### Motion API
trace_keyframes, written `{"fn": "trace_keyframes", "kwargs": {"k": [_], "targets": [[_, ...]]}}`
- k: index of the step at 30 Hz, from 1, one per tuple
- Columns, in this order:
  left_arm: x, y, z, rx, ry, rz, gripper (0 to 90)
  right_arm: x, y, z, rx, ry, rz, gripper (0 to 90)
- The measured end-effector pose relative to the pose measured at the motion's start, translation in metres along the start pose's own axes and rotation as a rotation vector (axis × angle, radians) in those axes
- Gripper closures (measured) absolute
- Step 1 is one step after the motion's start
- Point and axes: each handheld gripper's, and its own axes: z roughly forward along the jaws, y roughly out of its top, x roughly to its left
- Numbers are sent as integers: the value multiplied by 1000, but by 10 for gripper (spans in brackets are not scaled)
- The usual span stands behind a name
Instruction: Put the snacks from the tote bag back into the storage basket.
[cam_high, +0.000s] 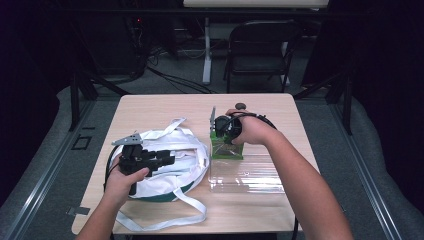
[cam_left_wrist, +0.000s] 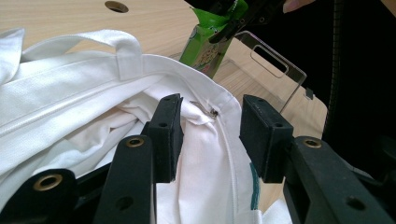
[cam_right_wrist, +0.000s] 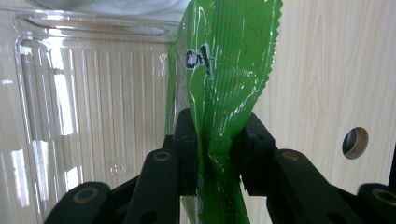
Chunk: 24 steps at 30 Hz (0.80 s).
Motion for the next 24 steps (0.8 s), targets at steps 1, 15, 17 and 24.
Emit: {"fn": "trace_keyframes", "kwargs": {"k": [1,15,17,24], "targets": [[0,0,0,0,0,0,584,0,0,0,4,-6,1,703],[-1,1,-2,-11,3,2,581,-2,1,-3,-23,-35,61,539],[0,1,-2,-8,4,-1,581,-3,1,-5,-20,-36,62,530],[-1,1,-1,-9,6,-2,581,-2,0,-8,-39,-43,82,493]]}}
